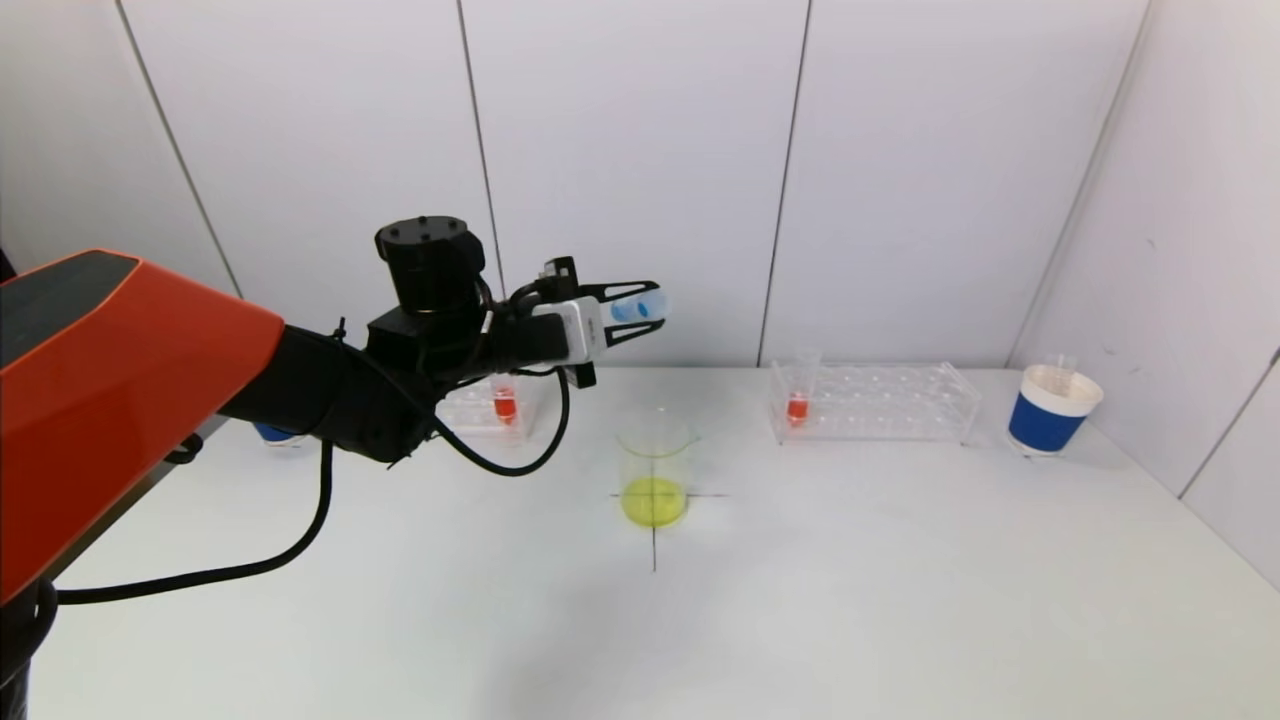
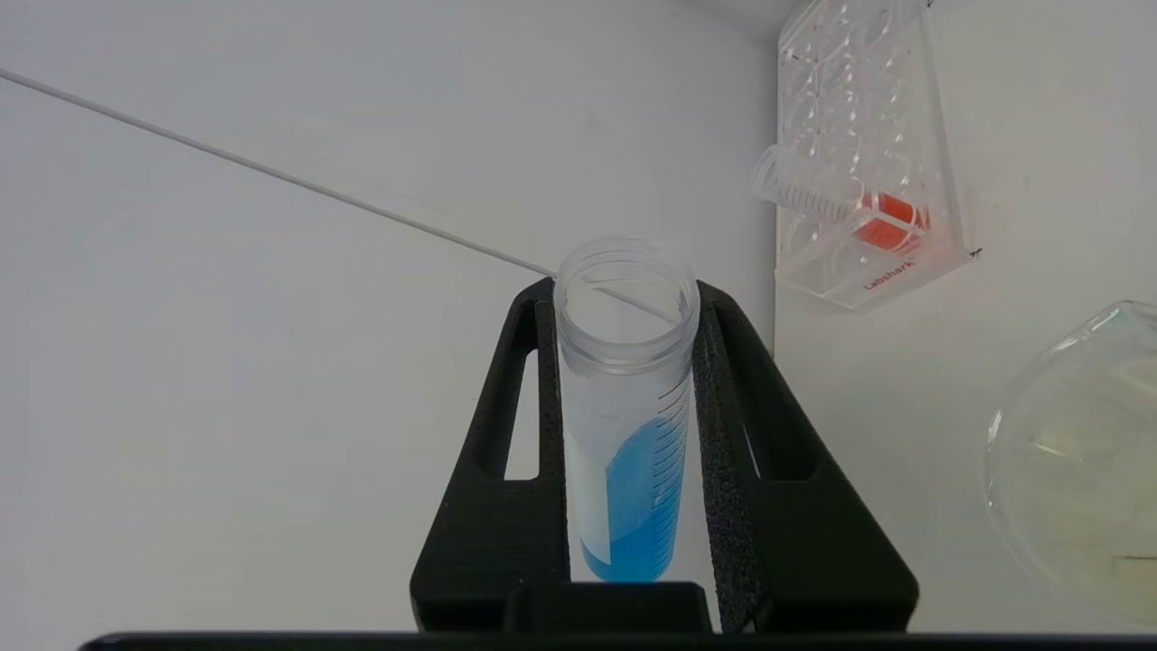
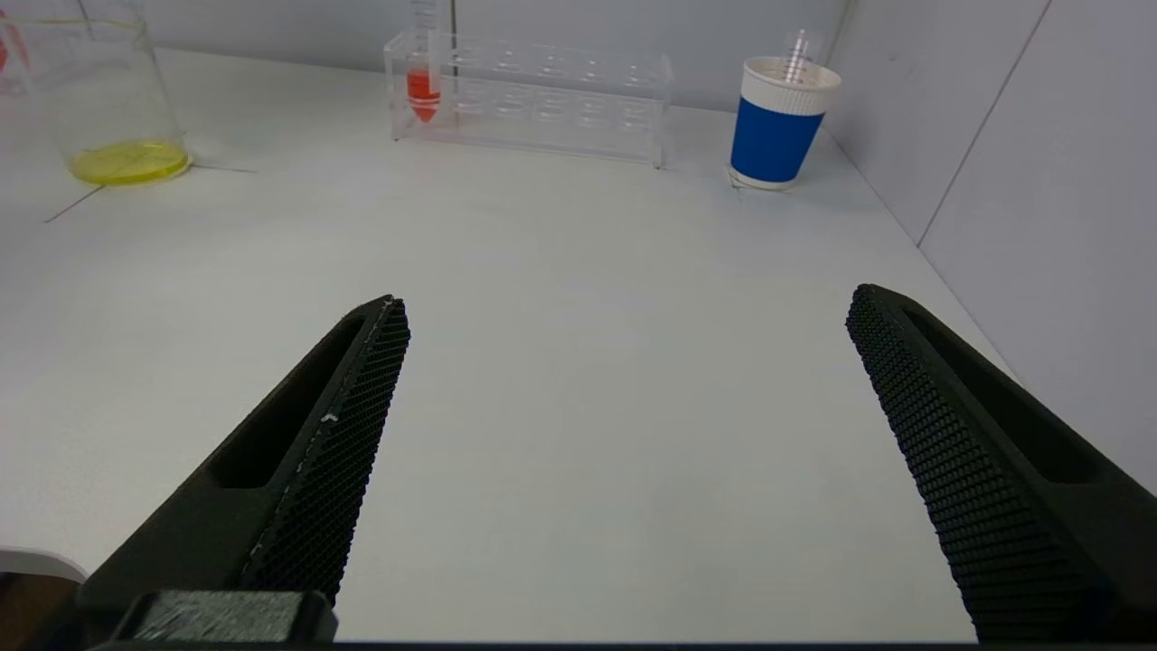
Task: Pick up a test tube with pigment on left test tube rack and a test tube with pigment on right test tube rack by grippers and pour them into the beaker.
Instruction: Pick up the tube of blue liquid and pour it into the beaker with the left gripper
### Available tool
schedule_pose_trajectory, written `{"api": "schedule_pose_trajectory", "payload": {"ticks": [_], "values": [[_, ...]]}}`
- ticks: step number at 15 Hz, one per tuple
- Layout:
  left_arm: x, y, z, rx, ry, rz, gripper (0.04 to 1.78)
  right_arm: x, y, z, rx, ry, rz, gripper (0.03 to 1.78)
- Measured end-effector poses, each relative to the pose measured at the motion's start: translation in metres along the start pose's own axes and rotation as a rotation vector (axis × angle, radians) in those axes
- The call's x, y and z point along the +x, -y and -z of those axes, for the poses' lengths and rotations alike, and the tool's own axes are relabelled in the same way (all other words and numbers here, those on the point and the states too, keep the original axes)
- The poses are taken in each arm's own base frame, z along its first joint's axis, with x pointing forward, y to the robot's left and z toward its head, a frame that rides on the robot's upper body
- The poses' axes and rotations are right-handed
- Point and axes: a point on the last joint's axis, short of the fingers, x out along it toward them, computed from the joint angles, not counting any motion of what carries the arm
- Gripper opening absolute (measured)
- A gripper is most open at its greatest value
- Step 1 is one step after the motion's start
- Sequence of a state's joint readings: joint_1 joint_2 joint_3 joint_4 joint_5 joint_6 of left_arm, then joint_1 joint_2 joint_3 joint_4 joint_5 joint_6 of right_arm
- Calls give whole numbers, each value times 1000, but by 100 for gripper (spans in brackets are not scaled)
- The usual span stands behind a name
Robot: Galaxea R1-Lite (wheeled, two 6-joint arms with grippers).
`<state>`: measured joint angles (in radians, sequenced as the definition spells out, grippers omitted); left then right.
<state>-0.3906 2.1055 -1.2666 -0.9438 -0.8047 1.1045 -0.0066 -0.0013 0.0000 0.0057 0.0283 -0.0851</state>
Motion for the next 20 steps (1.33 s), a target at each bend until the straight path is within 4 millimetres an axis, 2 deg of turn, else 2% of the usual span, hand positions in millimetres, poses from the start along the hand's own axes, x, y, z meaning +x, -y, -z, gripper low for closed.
{"api": "schedule_pose_trajectory", "payload": {"ticks": [20], "values": [[-16,25,27,118,-4,16,44,0,0,0,0,0,0,176]]}}
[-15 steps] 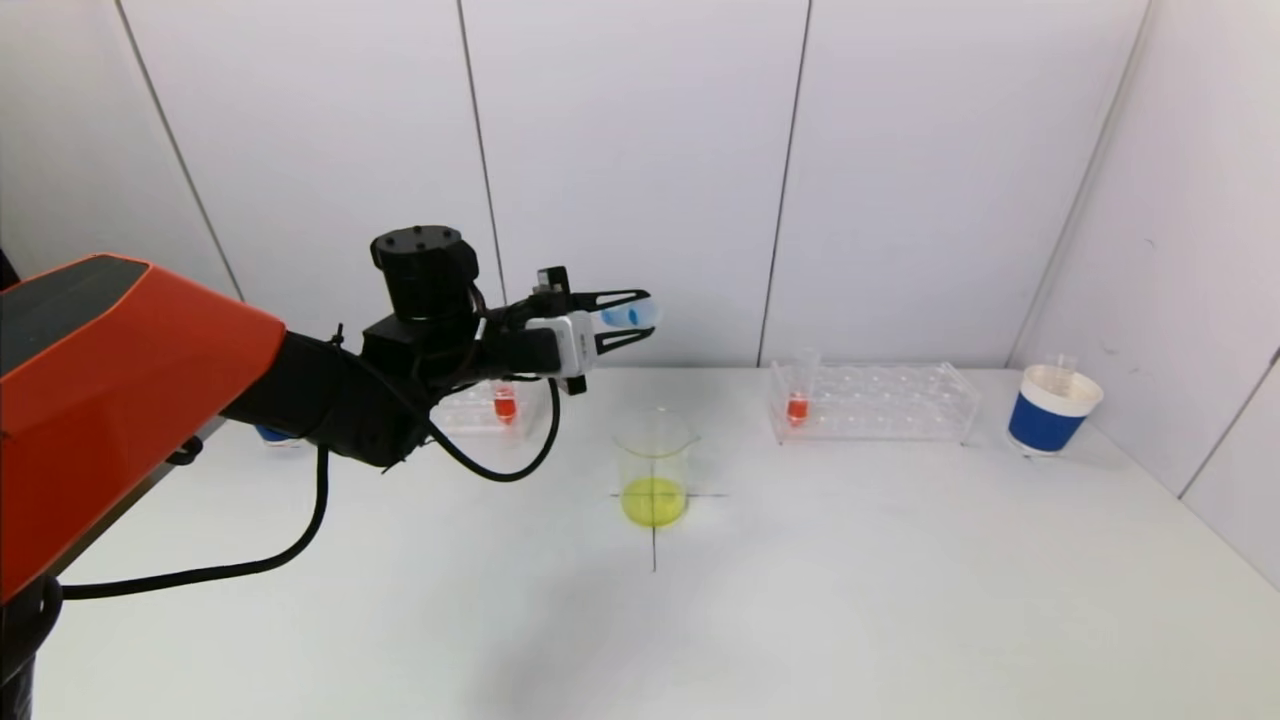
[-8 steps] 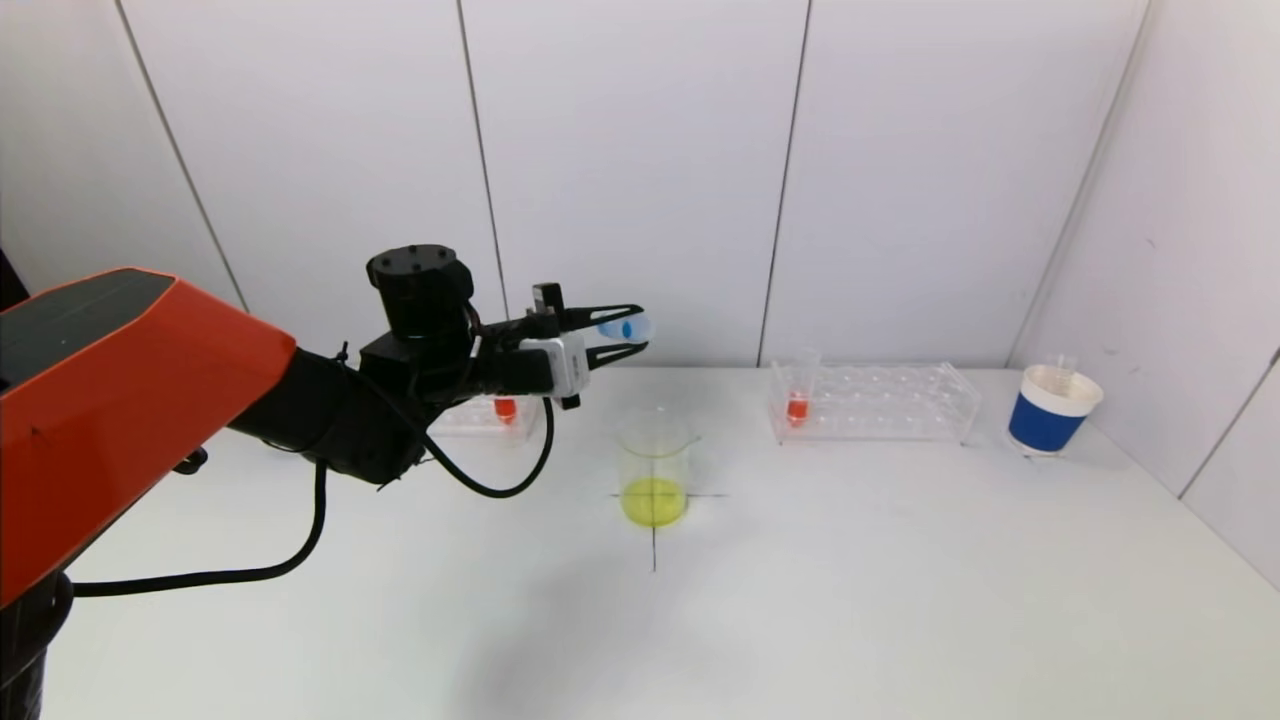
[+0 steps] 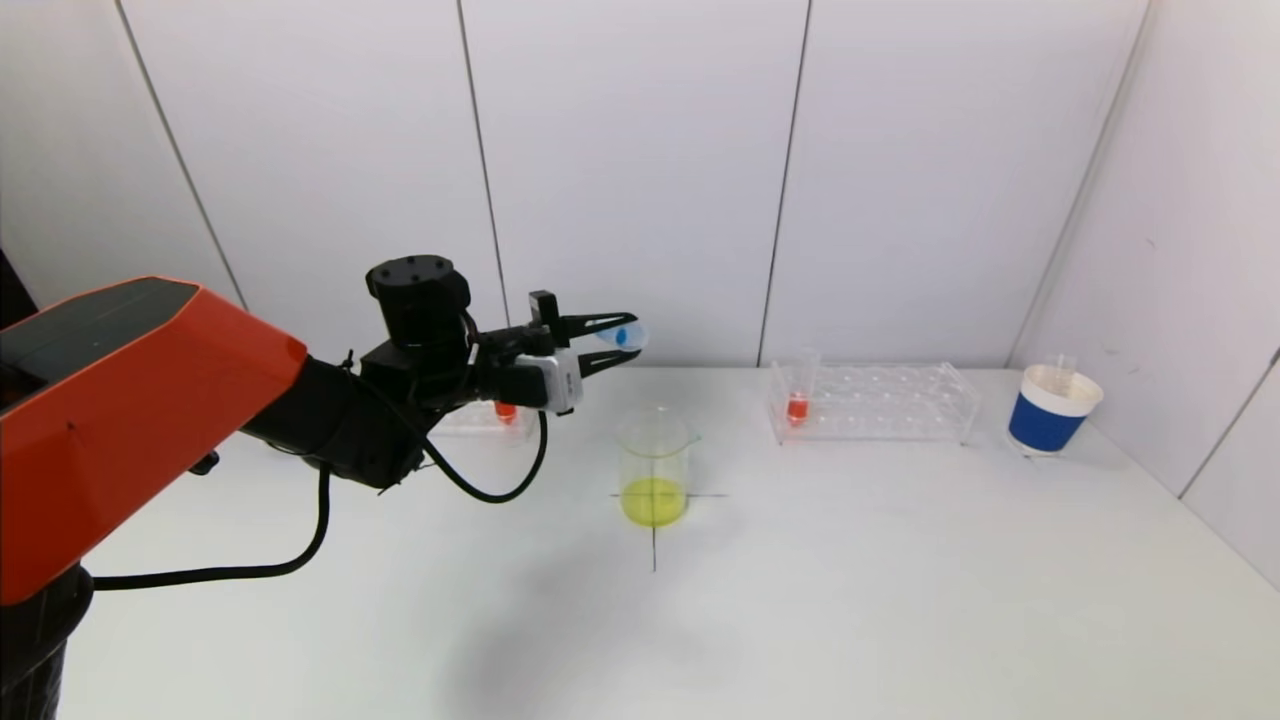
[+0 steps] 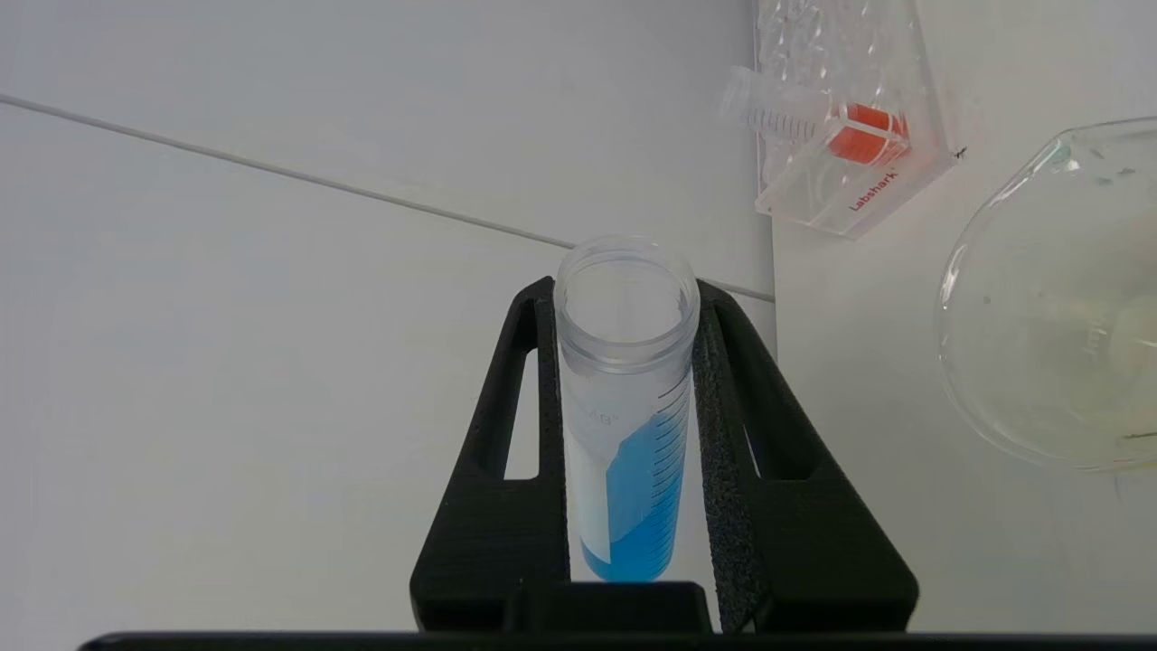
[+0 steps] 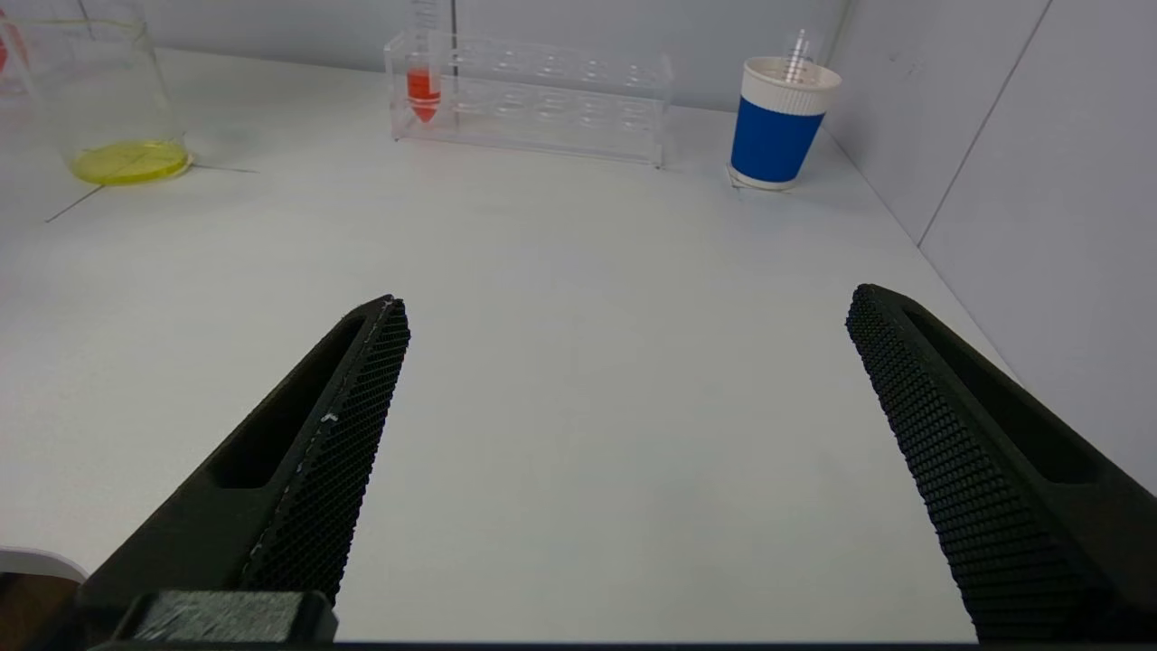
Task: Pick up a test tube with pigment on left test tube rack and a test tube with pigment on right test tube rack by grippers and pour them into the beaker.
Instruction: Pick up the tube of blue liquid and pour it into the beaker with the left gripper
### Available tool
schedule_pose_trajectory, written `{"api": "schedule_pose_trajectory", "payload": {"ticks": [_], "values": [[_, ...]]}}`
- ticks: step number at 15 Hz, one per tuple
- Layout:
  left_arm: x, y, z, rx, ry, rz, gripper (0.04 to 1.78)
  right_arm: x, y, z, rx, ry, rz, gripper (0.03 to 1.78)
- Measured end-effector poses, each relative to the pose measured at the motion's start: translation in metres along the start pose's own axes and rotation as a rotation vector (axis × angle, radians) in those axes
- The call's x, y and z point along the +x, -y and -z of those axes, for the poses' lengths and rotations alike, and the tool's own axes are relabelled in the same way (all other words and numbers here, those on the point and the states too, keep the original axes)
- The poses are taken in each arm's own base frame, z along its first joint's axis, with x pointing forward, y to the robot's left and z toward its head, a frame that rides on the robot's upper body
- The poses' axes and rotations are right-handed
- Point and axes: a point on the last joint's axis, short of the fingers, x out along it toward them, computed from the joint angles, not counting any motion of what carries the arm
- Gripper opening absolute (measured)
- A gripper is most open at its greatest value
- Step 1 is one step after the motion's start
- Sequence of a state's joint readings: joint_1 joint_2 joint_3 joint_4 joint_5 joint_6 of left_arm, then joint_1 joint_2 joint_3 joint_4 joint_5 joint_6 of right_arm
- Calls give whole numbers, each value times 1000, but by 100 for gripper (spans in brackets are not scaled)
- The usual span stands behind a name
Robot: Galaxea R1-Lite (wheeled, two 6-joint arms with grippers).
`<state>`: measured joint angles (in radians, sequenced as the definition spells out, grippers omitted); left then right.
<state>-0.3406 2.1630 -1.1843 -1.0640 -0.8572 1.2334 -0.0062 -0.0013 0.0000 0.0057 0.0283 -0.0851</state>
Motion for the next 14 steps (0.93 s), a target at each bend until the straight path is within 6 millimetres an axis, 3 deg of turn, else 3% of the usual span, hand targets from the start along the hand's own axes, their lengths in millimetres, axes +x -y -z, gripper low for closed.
{"api": "schedule_pose_trajectory", "payload": {"ticks": [14], "values": [[4,29,13,125,-19,49,44,0,0,0,0,0,0,176]]}}
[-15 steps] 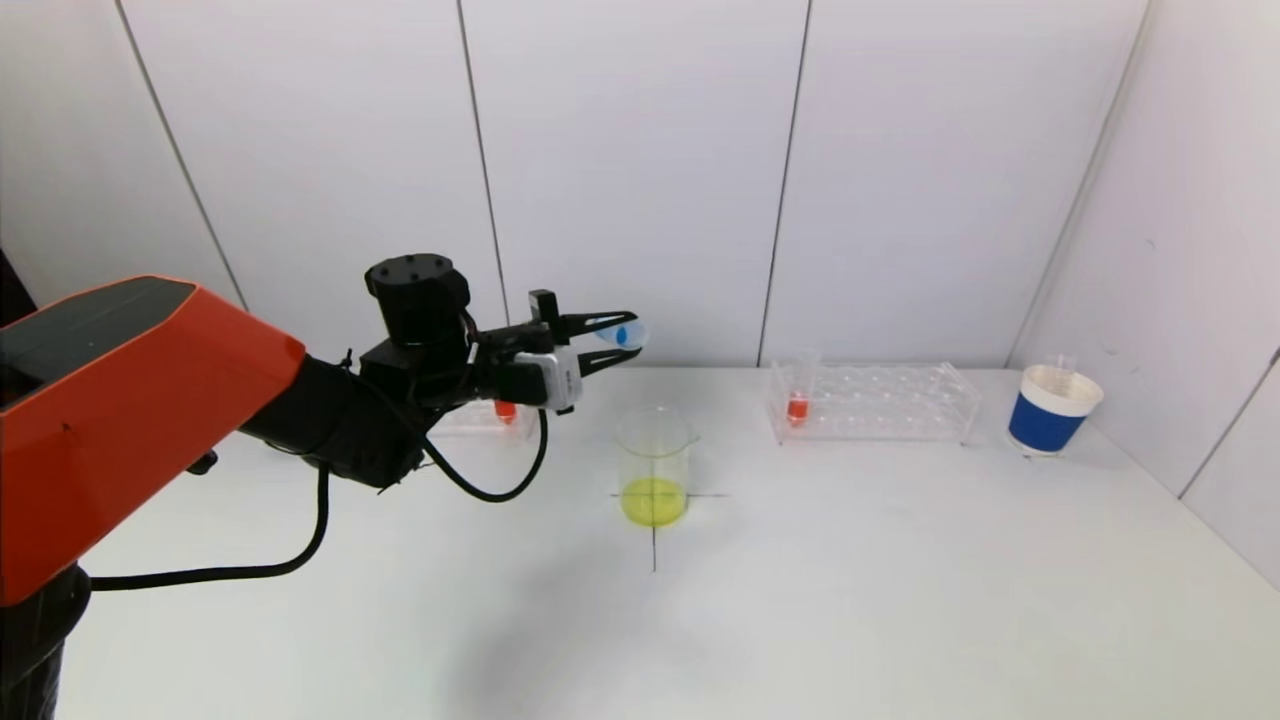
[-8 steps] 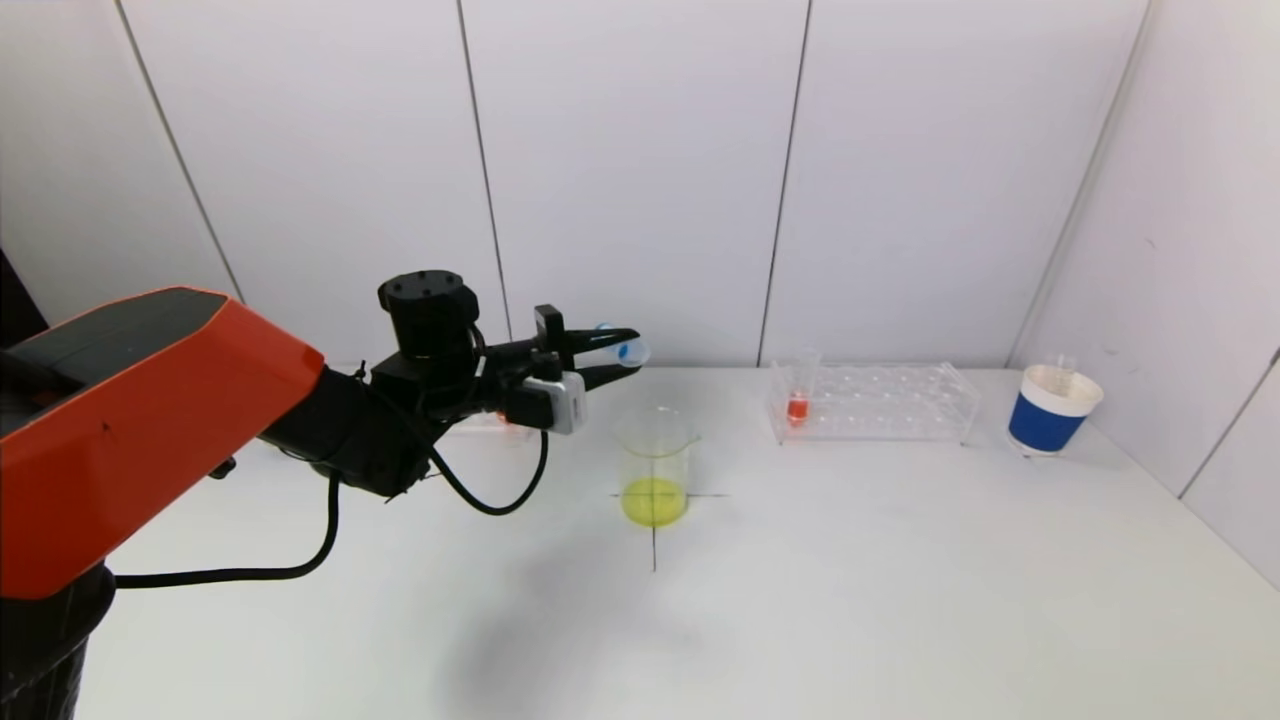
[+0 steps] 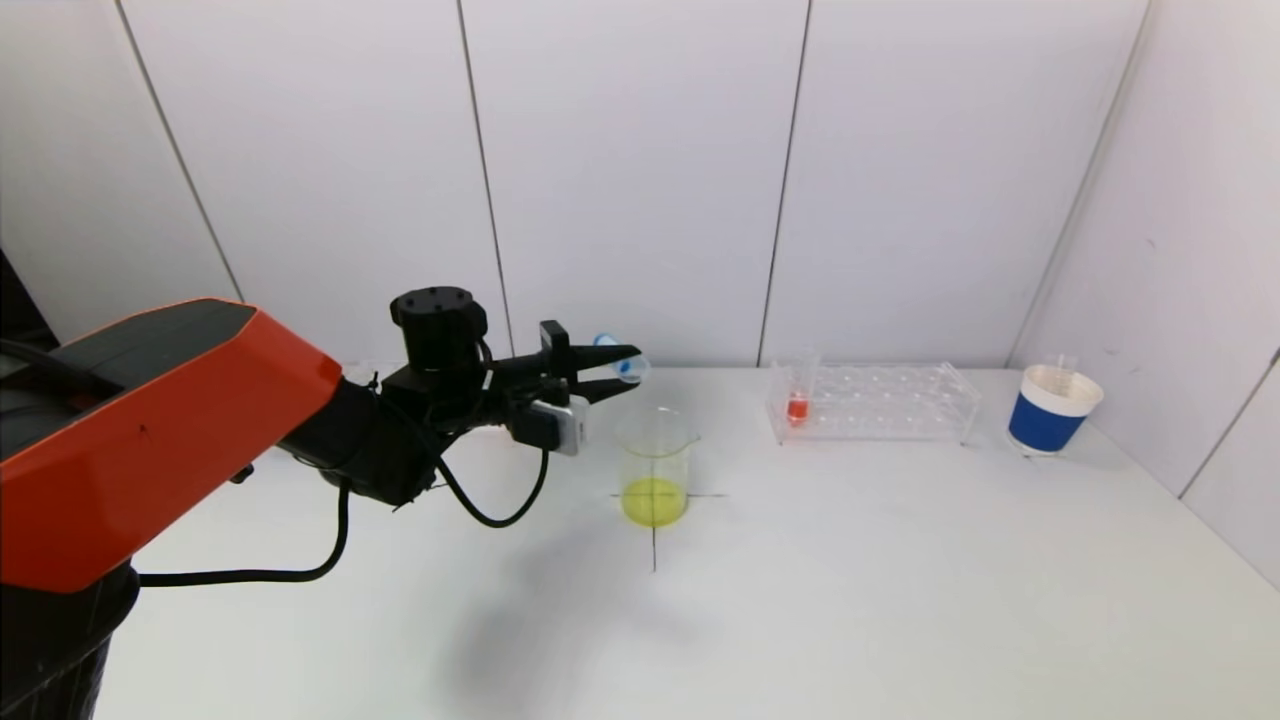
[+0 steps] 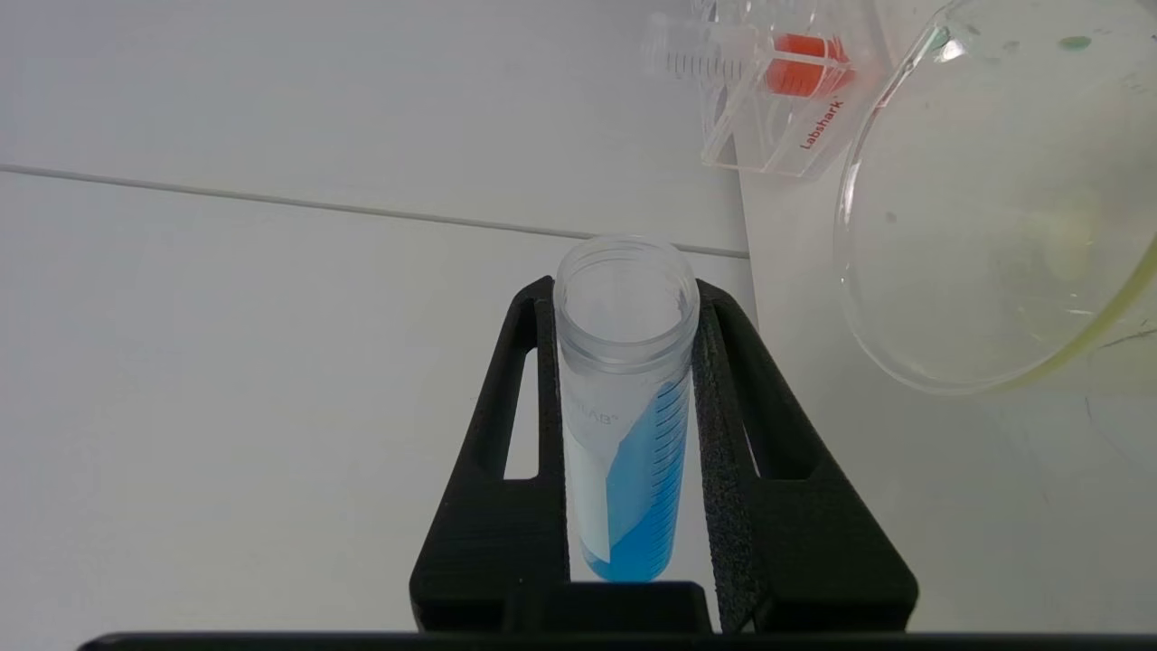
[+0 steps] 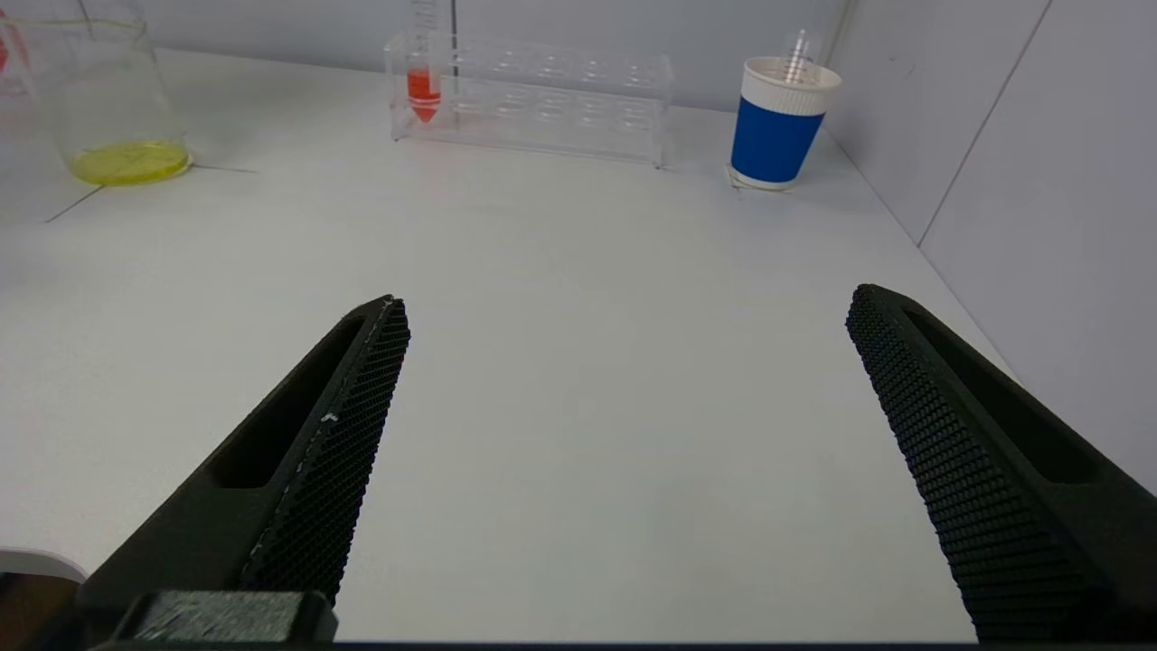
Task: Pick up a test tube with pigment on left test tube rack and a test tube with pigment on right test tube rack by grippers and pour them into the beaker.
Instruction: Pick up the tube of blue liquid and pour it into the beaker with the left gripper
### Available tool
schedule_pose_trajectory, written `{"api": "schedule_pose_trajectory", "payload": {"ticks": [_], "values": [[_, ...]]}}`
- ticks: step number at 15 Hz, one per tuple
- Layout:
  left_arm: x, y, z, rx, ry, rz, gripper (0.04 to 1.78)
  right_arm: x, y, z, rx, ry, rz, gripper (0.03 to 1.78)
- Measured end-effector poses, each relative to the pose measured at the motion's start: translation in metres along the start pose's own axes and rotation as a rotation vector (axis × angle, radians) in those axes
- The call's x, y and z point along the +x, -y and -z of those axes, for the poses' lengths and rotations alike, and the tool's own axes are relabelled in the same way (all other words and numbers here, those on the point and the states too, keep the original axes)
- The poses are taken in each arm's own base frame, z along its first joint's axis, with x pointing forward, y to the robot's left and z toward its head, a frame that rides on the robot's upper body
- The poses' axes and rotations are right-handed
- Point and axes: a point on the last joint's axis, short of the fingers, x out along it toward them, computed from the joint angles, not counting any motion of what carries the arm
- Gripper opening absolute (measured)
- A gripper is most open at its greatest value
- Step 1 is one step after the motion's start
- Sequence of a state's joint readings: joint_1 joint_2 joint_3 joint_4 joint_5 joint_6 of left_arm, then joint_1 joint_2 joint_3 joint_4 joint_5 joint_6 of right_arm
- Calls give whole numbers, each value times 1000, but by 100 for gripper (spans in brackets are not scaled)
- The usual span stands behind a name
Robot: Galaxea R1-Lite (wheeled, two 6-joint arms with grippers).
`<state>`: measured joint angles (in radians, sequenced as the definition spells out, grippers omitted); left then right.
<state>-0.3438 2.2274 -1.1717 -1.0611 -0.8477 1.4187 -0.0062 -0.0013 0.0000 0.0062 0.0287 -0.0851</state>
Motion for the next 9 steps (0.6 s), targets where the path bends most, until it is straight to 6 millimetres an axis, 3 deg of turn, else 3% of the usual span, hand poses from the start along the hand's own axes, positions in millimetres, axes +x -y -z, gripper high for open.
{"api": "schedule_pose_trajectory", "payload": {"ticks": [9], "values": [[0,-1,0,61,-8,-2,44,0,0,0,0,0,0,176]]}}
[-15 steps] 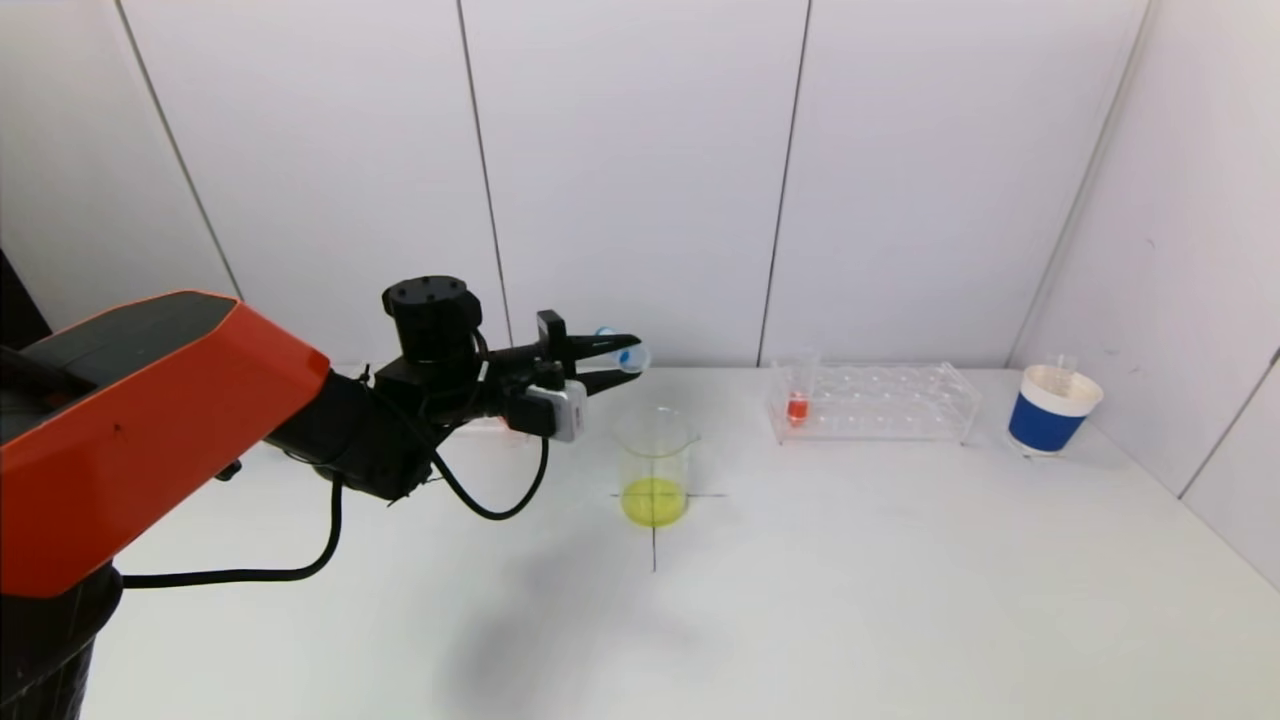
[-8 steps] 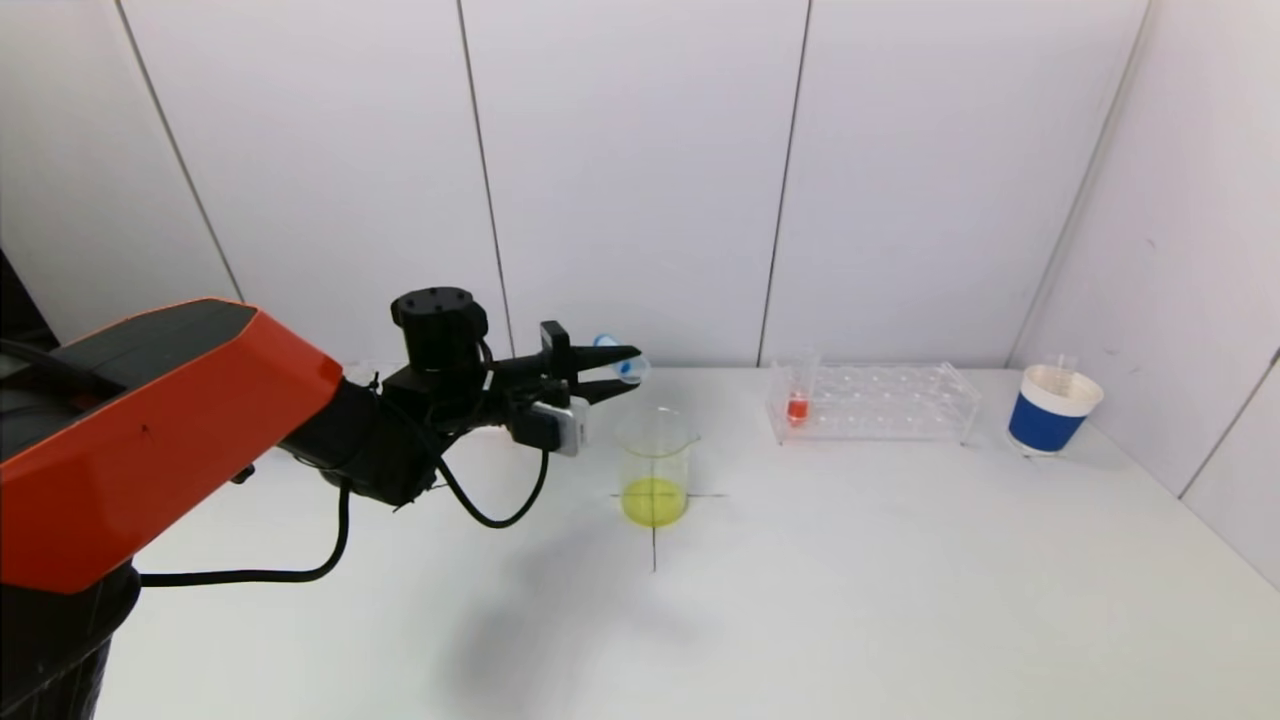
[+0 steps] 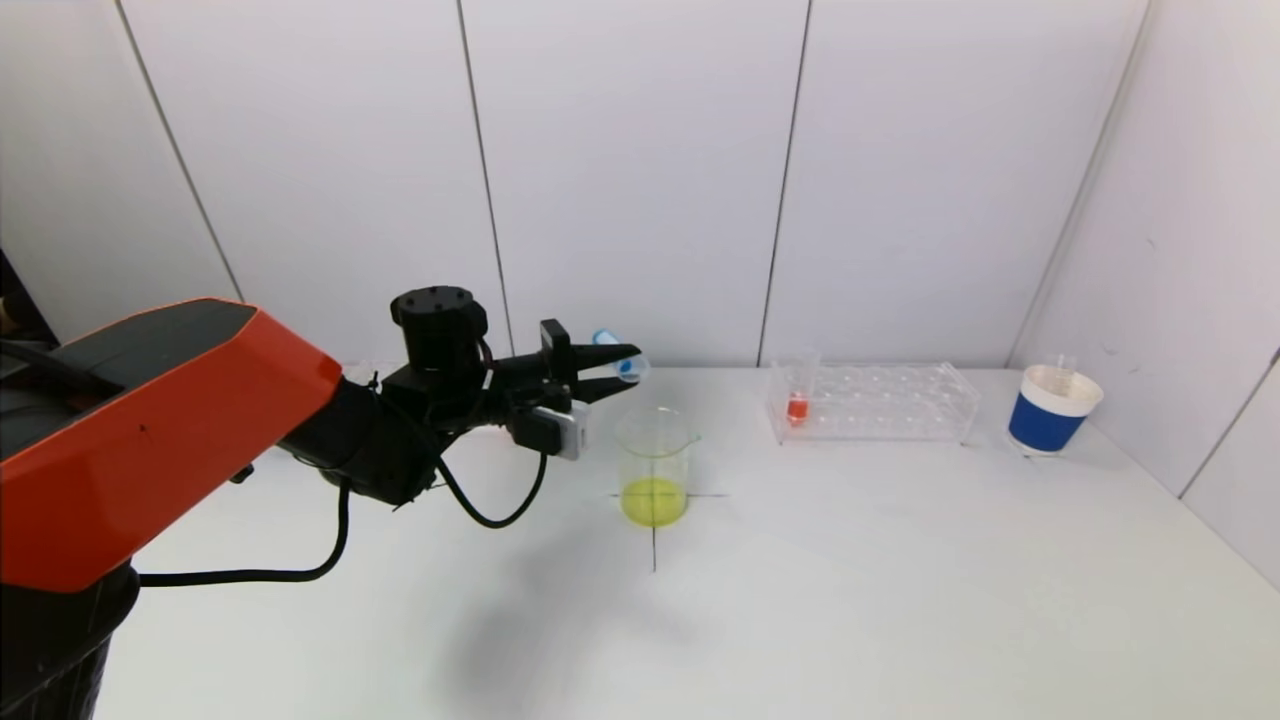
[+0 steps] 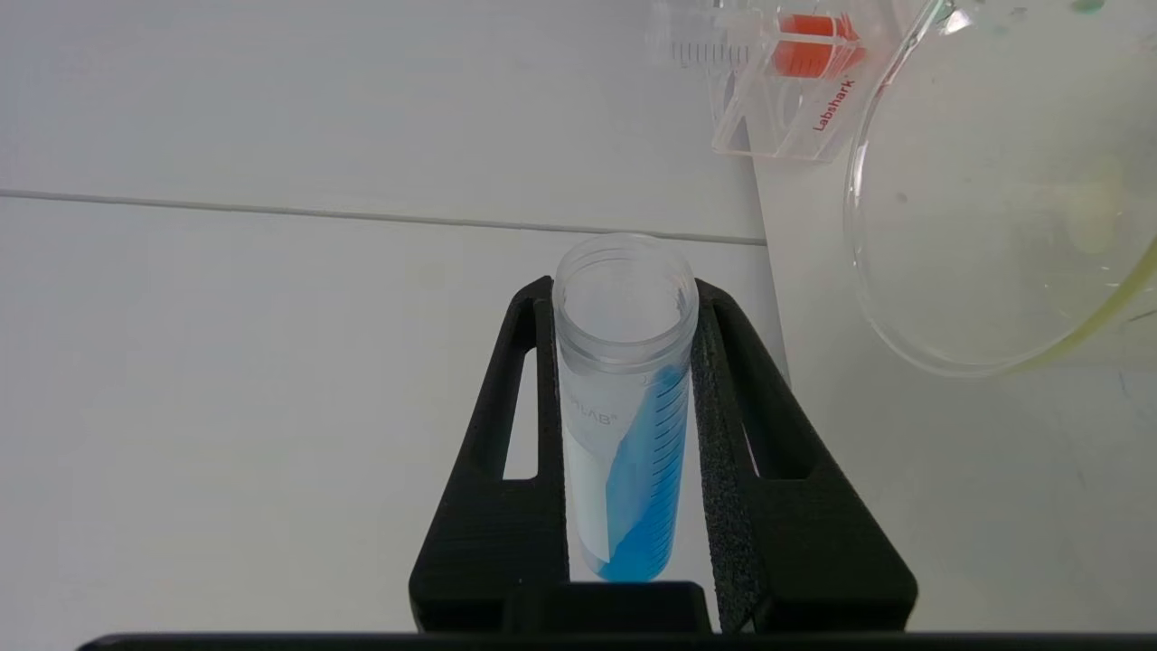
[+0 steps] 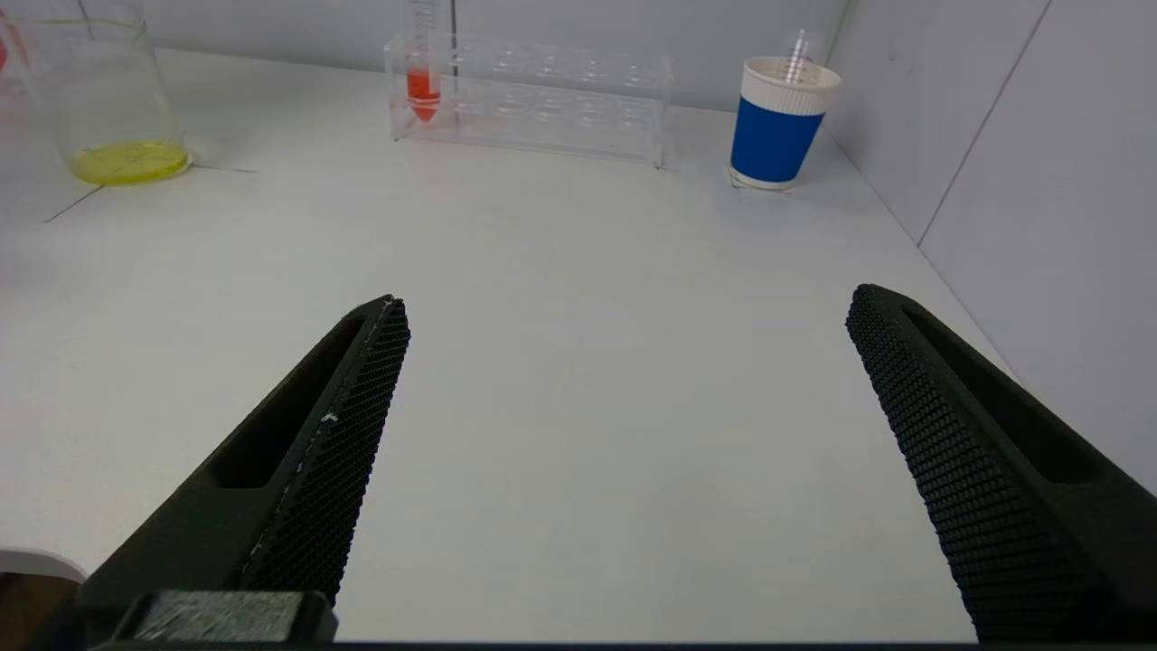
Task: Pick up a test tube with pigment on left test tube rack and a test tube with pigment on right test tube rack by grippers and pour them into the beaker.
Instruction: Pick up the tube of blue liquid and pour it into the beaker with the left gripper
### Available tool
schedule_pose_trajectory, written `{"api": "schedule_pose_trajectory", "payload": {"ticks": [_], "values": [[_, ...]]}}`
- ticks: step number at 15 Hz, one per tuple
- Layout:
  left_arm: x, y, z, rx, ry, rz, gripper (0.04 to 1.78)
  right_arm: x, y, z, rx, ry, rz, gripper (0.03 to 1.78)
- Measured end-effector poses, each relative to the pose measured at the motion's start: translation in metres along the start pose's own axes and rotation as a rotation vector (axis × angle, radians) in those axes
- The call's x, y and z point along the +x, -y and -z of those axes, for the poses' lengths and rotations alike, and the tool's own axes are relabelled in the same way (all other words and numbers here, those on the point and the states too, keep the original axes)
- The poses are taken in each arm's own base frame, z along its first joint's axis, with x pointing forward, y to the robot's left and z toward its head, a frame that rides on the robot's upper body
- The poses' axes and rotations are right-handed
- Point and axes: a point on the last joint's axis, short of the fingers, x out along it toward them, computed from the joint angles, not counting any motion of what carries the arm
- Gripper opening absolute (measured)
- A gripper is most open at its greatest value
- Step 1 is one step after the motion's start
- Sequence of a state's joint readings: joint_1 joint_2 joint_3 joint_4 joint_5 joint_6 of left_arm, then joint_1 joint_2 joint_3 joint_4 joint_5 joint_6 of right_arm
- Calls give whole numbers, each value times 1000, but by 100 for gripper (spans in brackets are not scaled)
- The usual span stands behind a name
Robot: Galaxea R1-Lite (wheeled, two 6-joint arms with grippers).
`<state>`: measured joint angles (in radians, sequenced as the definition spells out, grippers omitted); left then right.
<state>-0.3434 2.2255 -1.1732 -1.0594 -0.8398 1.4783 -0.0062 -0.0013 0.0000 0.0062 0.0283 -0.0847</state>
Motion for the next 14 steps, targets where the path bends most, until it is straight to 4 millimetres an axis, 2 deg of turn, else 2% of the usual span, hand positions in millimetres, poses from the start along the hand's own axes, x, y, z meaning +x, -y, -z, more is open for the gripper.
{"api": "schedule_pose_trajectory", "payload": {"ticks": [14], "values": [[2,-8,-8,68,14,-10,43,0,0,0,0,0,0,176]]}}
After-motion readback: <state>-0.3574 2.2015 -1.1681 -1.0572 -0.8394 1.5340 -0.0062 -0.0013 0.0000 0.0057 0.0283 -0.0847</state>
